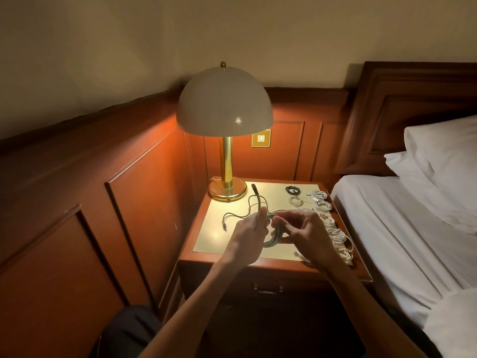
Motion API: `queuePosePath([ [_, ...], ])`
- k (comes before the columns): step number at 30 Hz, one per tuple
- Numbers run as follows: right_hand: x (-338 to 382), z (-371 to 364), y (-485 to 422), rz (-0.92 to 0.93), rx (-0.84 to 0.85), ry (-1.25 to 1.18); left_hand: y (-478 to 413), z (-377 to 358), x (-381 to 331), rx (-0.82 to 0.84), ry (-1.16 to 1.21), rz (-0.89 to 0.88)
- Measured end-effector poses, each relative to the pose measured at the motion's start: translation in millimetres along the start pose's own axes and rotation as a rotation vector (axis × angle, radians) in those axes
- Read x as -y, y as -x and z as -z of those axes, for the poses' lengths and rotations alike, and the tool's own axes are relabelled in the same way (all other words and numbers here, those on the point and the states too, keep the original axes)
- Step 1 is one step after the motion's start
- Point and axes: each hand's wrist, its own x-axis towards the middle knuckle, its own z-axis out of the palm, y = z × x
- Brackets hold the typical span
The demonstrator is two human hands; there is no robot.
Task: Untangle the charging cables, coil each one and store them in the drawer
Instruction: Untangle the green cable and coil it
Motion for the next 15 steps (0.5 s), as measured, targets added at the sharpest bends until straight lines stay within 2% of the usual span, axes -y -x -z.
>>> queuePosePath([
  [2, 0, 2, 3, 0.129, -0.006, 0.165, -5, 5, -1, 0.075, 0.081, 0.034],
  [5, 4, 16, -3, 0.294, 0.060, 0.236, -5, 18, -10, 0.238, 0.182, 0.079],
  [8, 6, 28, -19, 0.496, 0.050, 0.541, -1, 20, -23, 0.330, 0.111, 0.035],
  [11, 13, 30, -26, 0.576, 0.087, 0.631, 2, 20, -28, 0.243, 0.085, -0.012],
  [15, 19, 26, -32, 0.650, 0.055, 0.585, 2, 22, -35, -0.065, -0.182, -0.181],
])
